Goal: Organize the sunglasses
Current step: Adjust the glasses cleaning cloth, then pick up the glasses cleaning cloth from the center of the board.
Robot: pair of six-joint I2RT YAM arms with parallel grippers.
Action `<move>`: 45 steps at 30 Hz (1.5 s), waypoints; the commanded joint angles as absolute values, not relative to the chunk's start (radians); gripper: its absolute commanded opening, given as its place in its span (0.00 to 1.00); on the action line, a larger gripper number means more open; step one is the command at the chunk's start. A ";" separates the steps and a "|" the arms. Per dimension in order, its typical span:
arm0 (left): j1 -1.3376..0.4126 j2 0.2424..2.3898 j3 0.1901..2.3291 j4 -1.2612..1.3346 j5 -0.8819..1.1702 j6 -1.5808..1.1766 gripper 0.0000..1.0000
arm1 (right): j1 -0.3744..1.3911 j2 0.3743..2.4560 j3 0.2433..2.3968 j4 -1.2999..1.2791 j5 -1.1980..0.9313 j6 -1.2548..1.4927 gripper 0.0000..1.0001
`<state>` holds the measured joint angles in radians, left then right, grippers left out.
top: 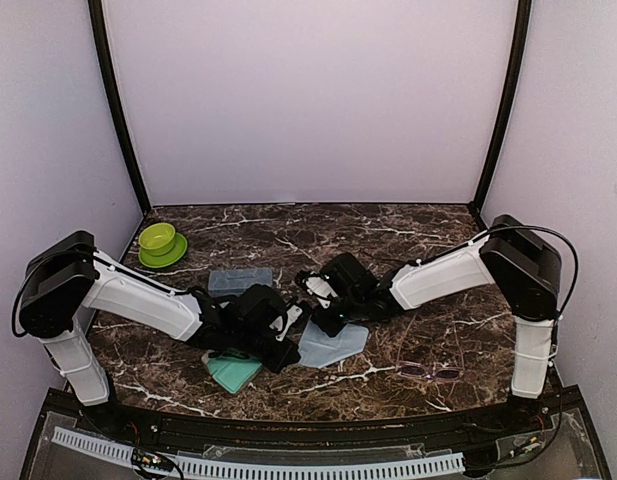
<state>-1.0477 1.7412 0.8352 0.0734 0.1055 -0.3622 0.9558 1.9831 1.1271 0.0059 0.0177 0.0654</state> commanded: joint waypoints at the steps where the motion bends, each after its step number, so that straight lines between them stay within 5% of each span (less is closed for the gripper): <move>1: -1.054 1.747 0.830 0.083 0.086 -0.370 0.00 | 0.967 1.988 1.083 -0.062 -0.009 0.082 0.10; 13: -1.053 1.730 0.860 0.067 0.052 -0.343 0.00 | 0.938 1.909 1.082 -0.031 -0.010 0.146 0.00; 45: -1.071 1.530 1.054 -0.131 0.116 -0.084 0.00 | 0.946 1.366 0.775 0.089 0.045 0.357 0.00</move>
